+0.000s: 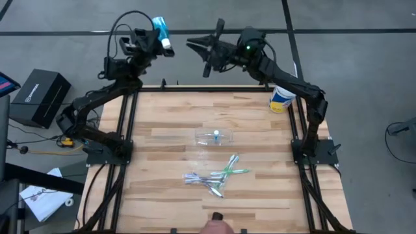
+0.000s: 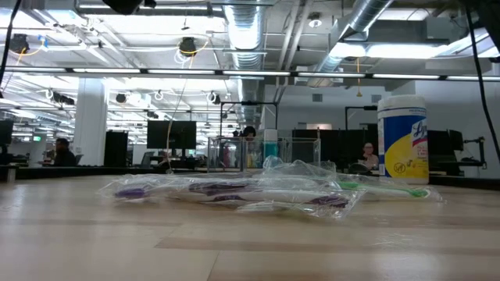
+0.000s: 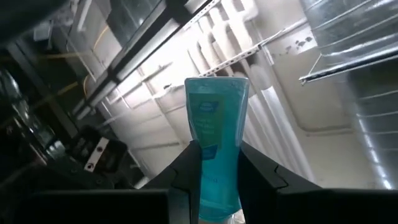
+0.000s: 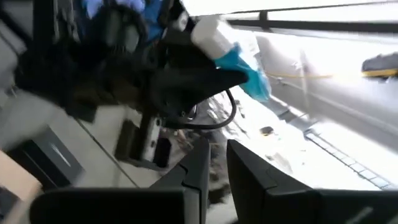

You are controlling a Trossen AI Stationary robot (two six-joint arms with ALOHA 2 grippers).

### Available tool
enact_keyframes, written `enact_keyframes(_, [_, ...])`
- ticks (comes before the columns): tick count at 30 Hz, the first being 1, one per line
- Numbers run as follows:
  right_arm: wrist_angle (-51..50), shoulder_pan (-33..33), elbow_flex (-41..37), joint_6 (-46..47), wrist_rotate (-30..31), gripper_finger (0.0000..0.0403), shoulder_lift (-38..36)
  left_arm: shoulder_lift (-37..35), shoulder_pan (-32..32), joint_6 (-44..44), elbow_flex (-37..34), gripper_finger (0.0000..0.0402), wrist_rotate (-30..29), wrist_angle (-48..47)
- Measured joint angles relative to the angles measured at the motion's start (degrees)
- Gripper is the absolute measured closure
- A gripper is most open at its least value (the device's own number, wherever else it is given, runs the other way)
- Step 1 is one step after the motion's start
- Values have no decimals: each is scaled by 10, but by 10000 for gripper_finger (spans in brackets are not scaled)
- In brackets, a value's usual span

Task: Pick & Place toothbrushing station
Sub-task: Put the blue mouthwash bottle into the transparent organizer

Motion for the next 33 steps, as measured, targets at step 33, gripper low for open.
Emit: enact_keyframes(33, [55, 127, -1, -355, 113, 356, 0, -8, 31, -193, 1, 333, 194, -30])
